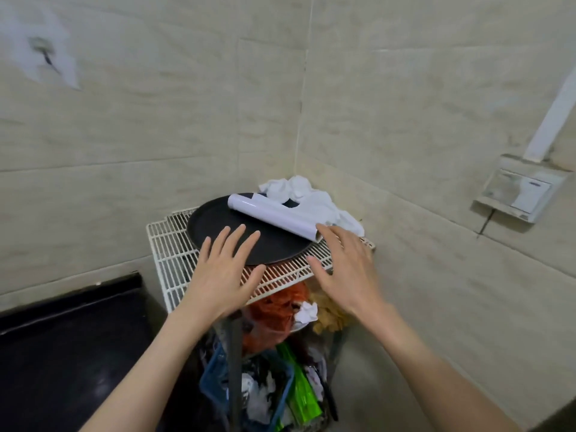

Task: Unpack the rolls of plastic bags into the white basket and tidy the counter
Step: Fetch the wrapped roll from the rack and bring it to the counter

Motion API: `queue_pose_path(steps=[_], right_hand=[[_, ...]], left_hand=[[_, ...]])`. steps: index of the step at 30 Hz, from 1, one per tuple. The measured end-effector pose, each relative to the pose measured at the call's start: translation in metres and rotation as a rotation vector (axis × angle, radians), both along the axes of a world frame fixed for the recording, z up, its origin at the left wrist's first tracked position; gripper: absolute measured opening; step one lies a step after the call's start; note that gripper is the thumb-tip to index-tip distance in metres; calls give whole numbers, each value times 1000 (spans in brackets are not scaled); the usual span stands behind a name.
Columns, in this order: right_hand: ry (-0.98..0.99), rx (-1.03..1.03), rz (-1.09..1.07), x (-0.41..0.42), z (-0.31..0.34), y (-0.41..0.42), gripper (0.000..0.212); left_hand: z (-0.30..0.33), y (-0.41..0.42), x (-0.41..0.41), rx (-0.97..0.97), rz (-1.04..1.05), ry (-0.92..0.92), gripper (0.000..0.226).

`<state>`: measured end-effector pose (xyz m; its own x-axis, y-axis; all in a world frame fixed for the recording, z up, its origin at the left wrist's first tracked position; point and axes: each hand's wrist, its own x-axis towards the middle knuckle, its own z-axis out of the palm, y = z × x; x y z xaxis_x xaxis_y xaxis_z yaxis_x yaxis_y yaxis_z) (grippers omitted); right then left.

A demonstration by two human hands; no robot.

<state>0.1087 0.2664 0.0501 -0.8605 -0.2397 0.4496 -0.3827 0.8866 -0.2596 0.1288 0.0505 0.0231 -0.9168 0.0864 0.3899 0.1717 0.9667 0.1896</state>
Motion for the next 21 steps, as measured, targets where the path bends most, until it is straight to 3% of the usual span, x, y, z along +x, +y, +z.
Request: queue_pose_path(steps=[10, 21], right_hand=[[-80, 107, 110, -139, -26, -18, 50], [-197, 365, 43, -252, -56, -68, 52]], left_hand=[[-17, -8, -92, -9, 139, -60, 62], [-30, -38, -174, -59, 201, -92, 63]])
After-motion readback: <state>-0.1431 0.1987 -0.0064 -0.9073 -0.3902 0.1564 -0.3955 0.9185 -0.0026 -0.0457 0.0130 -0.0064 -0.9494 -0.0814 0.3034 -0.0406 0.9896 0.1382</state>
